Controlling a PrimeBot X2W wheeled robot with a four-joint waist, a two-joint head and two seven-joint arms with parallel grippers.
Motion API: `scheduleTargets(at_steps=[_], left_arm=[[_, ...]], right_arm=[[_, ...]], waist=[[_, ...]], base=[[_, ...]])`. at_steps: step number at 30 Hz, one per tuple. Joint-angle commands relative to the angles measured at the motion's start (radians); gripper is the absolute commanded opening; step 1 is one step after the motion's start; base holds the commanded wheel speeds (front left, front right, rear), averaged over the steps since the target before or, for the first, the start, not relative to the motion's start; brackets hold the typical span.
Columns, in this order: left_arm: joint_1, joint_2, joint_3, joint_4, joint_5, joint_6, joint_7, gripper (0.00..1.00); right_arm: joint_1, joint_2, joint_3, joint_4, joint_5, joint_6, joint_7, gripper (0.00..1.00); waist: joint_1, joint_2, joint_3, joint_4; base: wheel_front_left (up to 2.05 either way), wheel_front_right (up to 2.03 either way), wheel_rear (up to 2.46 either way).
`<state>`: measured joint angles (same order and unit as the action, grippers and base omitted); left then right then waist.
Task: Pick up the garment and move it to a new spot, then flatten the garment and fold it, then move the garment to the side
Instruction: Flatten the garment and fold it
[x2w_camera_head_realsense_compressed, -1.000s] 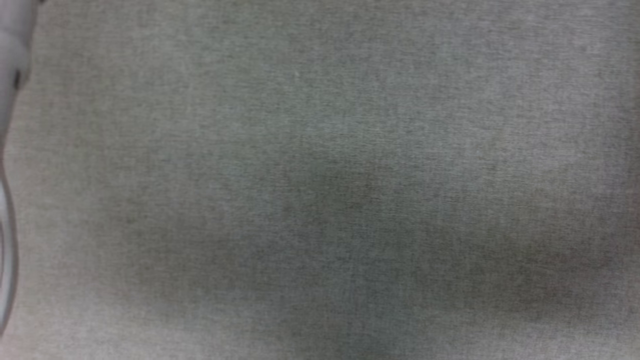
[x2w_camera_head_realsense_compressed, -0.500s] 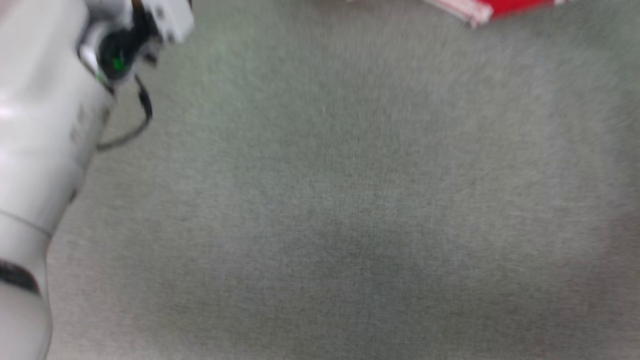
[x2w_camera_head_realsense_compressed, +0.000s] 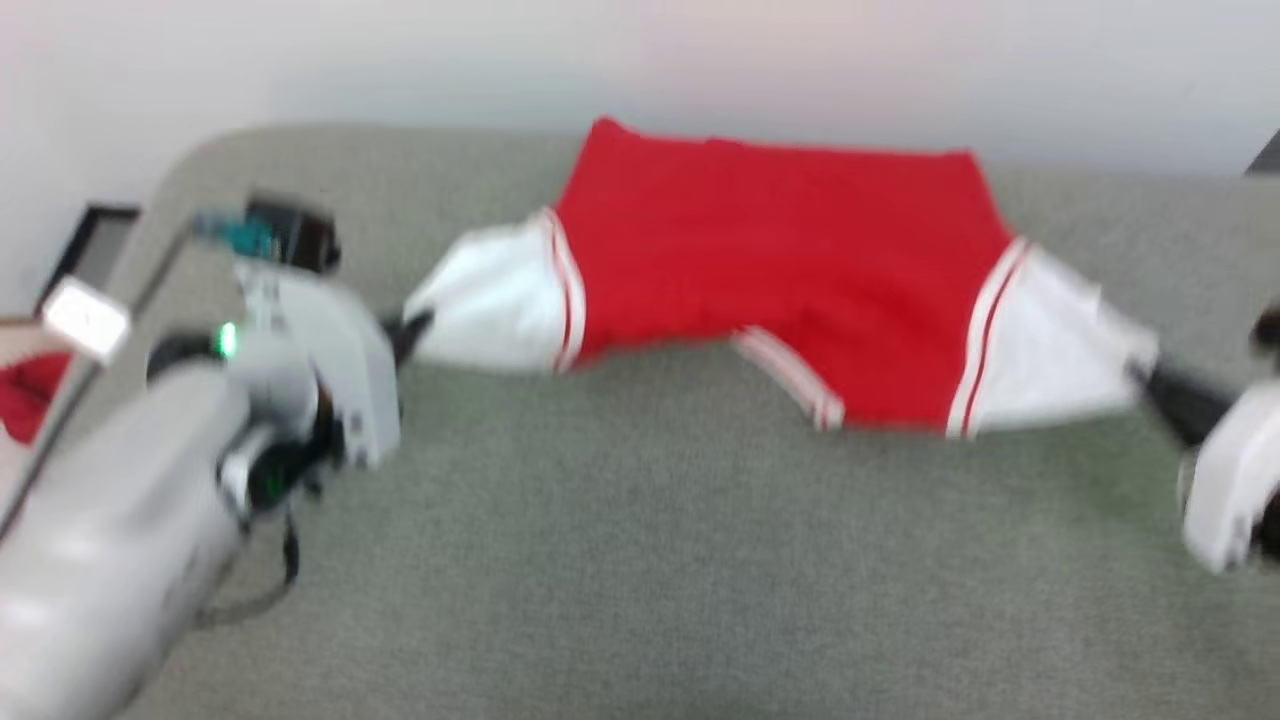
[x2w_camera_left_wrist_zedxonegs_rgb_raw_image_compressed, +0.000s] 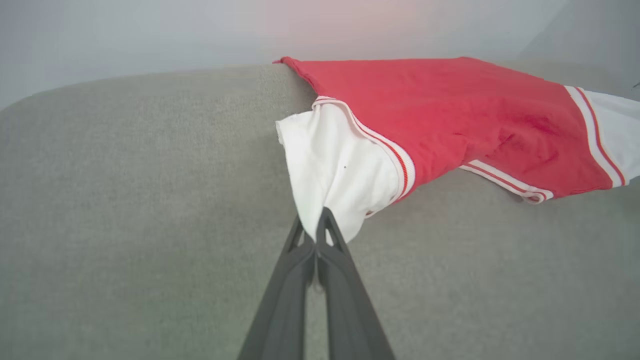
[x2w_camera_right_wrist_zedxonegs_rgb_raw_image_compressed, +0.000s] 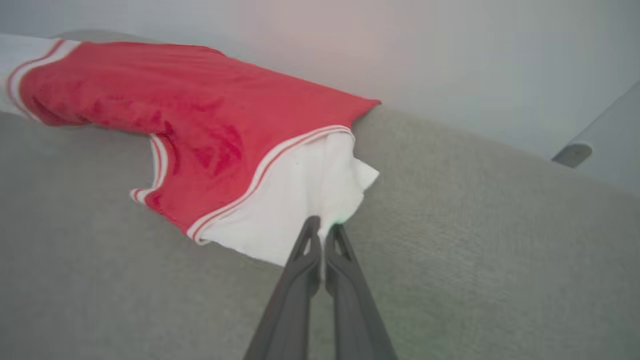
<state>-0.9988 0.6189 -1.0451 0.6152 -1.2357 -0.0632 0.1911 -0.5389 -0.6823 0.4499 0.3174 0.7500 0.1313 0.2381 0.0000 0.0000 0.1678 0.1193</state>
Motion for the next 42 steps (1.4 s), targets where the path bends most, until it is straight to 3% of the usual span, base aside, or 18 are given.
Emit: scheduleTargets(at_steps=[1,7,13,20,27,40,42], left_arm=[[0.068,0.048,-0.007,-0.068,-0.009,0.037,0.006,0.00],[0.262,0.216,-0.017,-0.390,-0.051,0.205,0.015,0.00],[0.427,0.377,-0.015,-0.671,-0.098,0.378,-0.010,0.00],[0.548,0.481,-0.011,-0.813,-0.108,0.500,-0.094,0.00],[0.597,0.470,-0.020,-0.812,-0.110,0.522,-0.141,0.00],[0.613,0.361,-0.049,-0.714,-0.095,0.467,-0.178,0.00],[0.606,0.347,-0.055,-0.700,-0.090,0.459,-0.177,0.00]], right_arm=[[0.075,-0.044,0.034,-0.057,0.045,-0.001,0.035,0.00],[0.253,-0.193,0.092,-0.218,0.170,-0.001,0.109,0.00],[0.377,-0.300,0.089,-0.283,0.224,-0.001,0.135,0.00],[0.482,-0.365,0.051,-0.286,0.256,-0.001,0.170,0.00],[0.525,-0.351,0.007,-0.292,0.238,-0.001,0.178,0.00],[0.505,-0.224,-0.021,-0.267,0.177,-0.001,0.254,0.00],[0.500,-0.200,-0.025,-0.248,0.165,-0.001,0.262,0.22]], waist=[[0.0000,0.0000,-0.129,-0.007],[0.0000,0.0000,-0.156,0.002],[0.0000,0.0000,-0.156,0.010],[0.0000,0.0000,-0.143,0.018],[0.0000,0.0000,-0.128,0.016],[0.0000,0.0000,-0.091,-0.009],[0.0000,0.0000,-0.086,-0.010]], base=[[0.00,0.00,0.00],[0.00,0.00,0.00],[0.00,0.00,0.00],[0.00,0.00,0.00],[0.00,0.00,0.00],[0.00,0.00,0.00],[0.00,0.00,0.00]])
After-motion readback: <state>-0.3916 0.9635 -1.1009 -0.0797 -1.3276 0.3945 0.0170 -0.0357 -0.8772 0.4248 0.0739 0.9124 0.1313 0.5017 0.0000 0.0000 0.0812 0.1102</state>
